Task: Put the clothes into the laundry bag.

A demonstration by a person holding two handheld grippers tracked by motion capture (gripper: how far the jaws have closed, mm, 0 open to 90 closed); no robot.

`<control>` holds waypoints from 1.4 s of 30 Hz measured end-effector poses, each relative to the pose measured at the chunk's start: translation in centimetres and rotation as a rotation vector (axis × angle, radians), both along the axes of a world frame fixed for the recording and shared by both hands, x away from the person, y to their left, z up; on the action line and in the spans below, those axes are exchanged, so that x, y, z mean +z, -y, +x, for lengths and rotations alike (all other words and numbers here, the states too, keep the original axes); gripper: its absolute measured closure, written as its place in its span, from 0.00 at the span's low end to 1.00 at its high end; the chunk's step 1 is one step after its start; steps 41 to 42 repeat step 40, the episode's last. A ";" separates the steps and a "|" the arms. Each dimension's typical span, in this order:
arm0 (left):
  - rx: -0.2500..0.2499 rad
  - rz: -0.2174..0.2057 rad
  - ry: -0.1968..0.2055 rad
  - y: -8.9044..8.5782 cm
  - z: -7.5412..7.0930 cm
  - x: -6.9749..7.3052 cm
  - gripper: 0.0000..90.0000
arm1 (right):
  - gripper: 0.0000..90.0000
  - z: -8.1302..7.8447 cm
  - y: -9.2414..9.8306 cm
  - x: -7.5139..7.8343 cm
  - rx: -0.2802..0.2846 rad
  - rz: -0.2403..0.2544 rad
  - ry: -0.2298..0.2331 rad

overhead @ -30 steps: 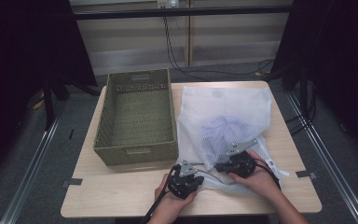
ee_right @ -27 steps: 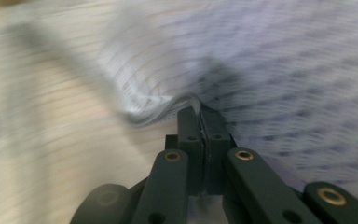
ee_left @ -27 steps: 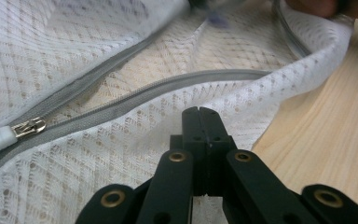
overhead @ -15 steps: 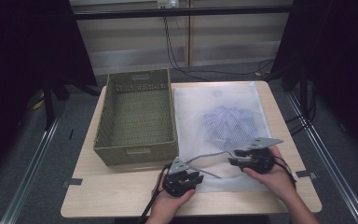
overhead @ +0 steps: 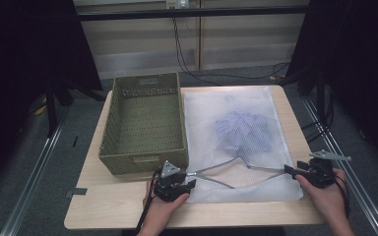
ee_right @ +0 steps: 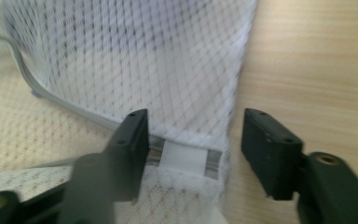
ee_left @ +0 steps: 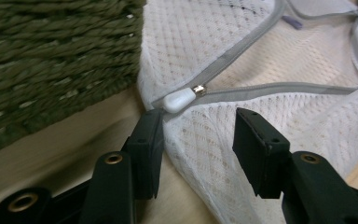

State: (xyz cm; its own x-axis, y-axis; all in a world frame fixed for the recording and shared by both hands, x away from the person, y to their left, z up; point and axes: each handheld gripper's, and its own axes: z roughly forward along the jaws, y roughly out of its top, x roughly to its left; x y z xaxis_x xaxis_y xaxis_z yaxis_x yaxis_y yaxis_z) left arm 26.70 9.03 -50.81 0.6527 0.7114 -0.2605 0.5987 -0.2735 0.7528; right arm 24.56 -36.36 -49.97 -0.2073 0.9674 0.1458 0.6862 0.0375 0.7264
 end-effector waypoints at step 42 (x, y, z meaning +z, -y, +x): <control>0.192 -0.103 0.116 -17.4 -1.8 2.2 0.00 | 0.00 -3.5 -0.8 1.0 0.139 0.041 0.132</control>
